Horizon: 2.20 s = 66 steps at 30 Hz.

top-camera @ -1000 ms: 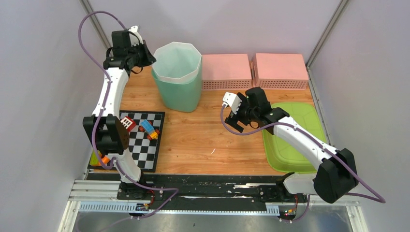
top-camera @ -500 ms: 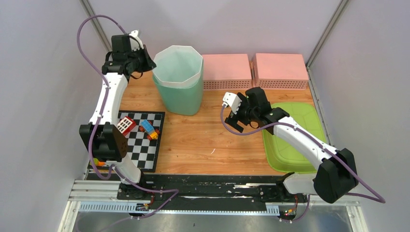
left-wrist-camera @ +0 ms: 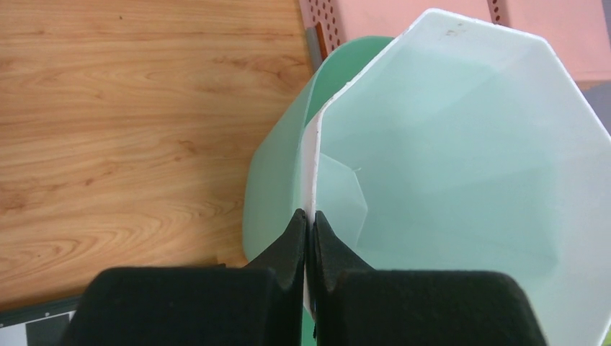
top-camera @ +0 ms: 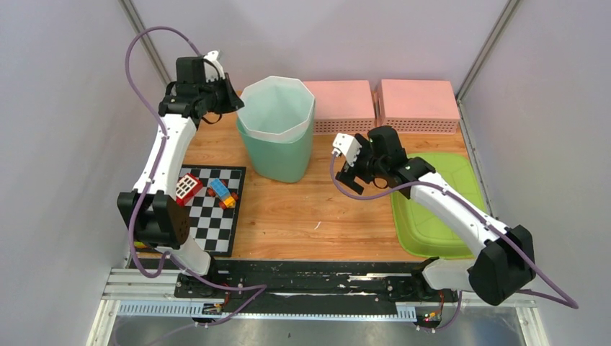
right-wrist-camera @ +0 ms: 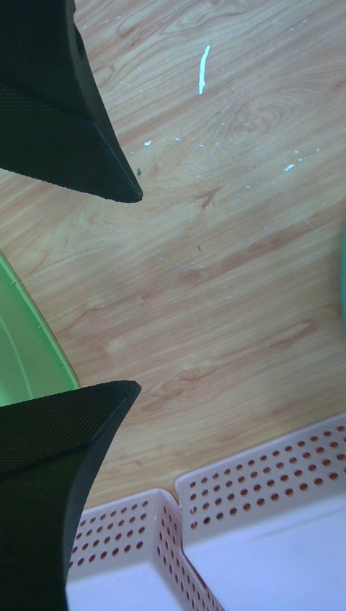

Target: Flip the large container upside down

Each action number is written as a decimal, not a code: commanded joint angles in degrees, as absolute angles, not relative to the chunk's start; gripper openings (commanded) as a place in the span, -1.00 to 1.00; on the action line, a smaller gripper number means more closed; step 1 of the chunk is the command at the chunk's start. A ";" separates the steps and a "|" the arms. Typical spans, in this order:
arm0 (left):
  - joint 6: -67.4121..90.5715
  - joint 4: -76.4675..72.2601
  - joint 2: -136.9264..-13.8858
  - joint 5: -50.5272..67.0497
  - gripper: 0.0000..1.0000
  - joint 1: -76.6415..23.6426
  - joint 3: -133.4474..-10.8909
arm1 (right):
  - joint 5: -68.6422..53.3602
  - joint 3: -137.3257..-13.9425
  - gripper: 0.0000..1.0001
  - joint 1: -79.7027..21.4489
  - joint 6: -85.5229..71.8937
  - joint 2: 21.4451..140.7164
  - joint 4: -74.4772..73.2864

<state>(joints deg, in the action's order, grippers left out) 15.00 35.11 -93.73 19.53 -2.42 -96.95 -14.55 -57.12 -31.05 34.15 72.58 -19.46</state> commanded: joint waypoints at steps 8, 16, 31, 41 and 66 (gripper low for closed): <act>17.09 35.77 -88.03 22.13 -1.00 -10.97 -87.79 | -17.71 -71.63 0.96 -30.42 30.45 67.57 -26.08; 17.98 32.91 -87.14 25.17 -0.52 -13.58 -88.48 | -23.29 -74.57 0.96 -30.24 25.57 66.08 -26.02; 10.25 34.12 -81.66 19.95 1.00 -10.12 -98.56 | -23.85 -80.34 0.92 -30.18 14.64 67.23 -25.85; 0.86 27.12 -83.31 9.08 1.00 -2.42 -87.41 | -16.88 -84.41 0.74 -30.23 2.97 72.72 -25.75; -4.59 19.84 -88.40 15.88 1.00 -12.06 -71.15 | -12.55 -88.44 0.21 -30.25 -1.81 79.62 -31.64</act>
<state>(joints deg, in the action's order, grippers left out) -3.97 21.04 -89.10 14.83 -10.31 -72.44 -15.03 -85.82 -30.61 -2.09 78.76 -28.16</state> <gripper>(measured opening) 0.997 0.620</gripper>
